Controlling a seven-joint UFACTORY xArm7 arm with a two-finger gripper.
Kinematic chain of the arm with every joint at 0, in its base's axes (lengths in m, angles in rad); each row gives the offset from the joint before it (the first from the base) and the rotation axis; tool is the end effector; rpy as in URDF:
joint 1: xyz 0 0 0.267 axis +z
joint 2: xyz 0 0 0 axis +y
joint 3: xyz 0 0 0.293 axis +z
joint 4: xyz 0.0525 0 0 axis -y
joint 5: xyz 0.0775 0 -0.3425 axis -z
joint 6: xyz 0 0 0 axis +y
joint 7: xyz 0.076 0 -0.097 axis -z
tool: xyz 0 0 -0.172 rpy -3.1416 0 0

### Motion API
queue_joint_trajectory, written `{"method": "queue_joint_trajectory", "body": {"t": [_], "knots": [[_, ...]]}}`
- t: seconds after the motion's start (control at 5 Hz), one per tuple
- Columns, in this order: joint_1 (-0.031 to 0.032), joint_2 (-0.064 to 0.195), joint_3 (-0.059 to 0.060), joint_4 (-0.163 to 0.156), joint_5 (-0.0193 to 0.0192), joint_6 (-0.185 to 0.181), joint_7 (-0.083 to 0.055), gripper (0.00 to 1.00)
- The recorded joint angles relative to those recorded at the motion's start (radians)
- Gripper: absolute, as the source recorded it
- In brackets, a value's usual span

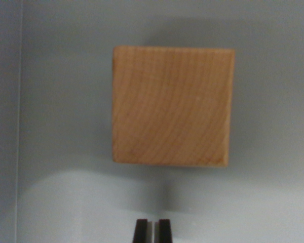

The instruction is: Push wooden cube

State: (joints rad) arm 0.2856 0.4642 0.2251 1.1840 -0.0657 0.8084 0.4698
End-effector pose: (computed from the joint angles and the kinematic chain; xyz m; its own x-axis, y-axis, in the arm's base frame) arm 0.4498 0.2548 0.0301 0.9934 0.0693 -0.0918 0.0681 -0.9975 -0.0164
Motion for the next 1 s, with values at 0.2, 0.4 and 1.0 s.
{"method": "queue_joint_trajectory", "body": {"t": [0.2,0.4,1.0], "knots": [[0.0,0.0,0.0,0.0,0.0,0.0,0.0,0.0],[0.0,0.0,0.0,0.0,0.0,0.0,0.0,1.0],[0.0,0.003,0.0,0.005,-0.0002,0.002,-0.001,1.0]]}}
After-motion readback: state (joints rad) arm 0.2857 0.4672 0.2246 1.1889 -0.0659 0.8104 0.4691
